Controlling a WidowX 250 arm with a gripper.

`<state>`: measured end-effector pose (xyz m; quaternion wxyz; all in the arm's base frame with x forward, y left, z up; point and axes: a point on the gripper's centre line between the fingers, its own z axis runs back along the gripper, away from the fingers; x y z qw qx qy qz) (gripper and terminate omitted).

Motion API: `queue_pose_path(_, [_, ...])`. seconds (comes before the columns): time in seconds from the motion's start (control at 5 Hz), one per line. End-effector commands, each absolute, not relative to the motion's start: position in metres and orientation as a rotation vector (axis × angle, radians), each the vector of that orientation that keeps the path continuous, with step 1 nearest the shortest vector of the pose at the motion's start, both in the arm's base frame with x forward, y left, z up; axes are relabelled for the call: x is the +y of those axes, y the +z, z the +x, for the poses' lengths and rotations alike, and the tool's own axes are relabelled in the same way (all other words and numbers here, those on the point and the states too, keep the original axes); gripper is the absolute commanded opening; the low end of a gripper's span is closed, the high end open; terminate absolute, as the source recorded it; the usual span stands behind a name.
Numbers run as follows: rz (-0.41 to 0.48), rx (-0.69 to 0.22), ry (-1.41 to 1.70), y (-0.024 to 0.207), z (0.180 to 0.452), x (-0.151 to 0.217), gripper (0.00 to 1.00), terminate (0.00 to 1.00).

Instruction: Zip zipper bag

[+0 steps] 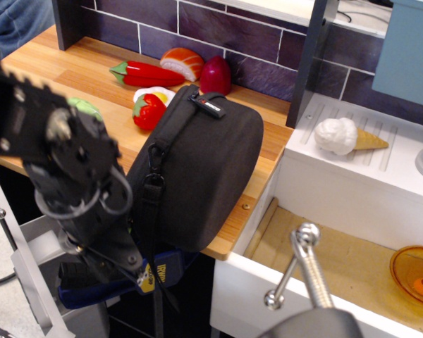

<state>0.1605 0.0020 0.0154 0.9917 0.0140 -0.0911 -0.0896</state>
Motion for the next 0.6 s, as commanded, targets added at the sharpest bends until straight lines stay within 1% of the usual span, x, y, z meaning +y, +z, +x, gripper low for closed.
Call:
queue_pose_path(0.0, [0.082, -0.196, -0.154, -0.019, 0.170, 0.017, 0.00, 0.00])
queue_pose_path(0.2, [0.094, -0.175, -0.178, -0.029, 0.168, 0.019, 0.00, 0.00])
queue_pose_path(0.4, [0.028, -0.191, -0.142, -0.012, 0.172, 0.019, 0.00, 1.00])
